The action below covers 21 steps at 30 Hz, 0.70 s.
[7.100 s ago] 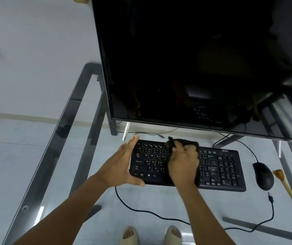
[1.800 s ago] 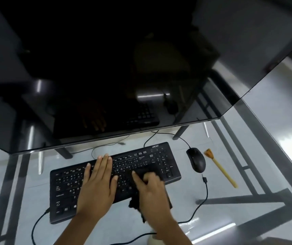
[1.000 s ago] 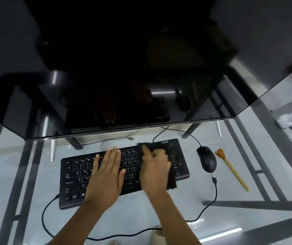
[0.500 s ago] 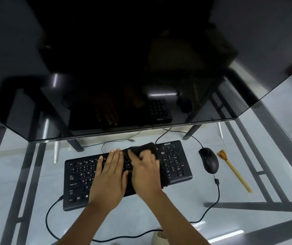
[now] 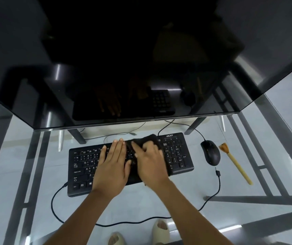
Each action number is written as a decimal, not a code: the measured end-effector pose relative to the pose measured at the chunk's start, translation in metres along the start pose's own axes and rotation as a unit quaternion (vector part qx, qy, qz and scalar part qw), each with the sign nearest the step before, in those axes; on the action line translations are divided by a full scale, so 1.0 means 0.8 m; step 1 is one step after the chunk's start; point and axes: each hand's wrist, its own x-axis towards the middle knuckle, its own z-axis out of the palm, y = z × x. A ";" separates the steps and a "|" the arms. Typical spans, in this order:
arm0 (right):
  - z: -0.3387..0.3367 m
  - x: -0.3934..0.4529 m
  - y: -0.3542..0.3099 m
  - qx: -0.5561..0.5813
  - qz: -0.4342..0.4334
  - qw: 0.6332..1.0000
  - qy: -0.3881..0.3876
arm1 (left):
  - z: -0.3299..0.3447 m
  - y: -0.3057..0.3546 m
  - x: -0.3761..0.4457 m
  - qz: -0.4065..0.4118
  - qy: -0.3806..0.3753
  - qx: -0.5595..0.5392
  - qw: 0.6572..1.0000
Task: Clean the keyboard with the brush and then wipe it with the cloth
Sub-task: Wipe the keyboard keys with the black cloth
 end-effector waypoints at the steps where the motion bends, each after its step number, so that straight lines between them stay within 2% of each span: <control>1: -0.003 0.002 0.018 0.001 0.008 1.000 0.008 | -0.001 0.000 0.000 -0.001 0.001 0.000 1.000; 4: -0.019 0.011 0.085 -0.009 0.146 0.987 0.070 | -0.002 0.001 0.000 -0.003 0.000 0.004 1.000; 6: -0.025 0.012 0.102 -0.016 0.218 0.973 0.080 | -0.002 0.001 0.000 -0.005 -0.002 0.008 1.000; 8: -0.024 0.009 0.074 -0.024 0.214 0.974 0.078 | -0.001 0.002 0.000 -0.004 -0.005 0.013 1.000; 12: 0.003 -0.017 -0.019 -0.006 0.053 0.998 0.028 | 0.001 0.001 0.000 -0.003 0.001 0.011 1.000; 14: 0.004 -0.022 -0.012 -0.006 -0.007 1.000 0.015 | 0.002 -0.001 -0.001 -0.003 0.003 0.004 1.000; 16: -0.009 -0.020 0.036 -0.010 0.023 0.999 0.021 | 0.001 -0.001 -0.001 0.000 0.006 -0.009 1.000; 18: -0.026 -0.019 0.084 -0.007 0.136 0.990 0.043 | 0.001 0.000 -0.001 -0.001 0.006 -0.006 1.000; 20: -0.033 -0.026 0.101 -0.015 0.206 0.974 0.088 | 0.002 0.000 -0.002 -0.002 0.003 -0.006 1.000; 21: -0.033 -0.032 0.090 -0.017 0.212 0.974 0.081 | 0.002 0.000 -0.002 -0.002 0.002 -0.006 1.000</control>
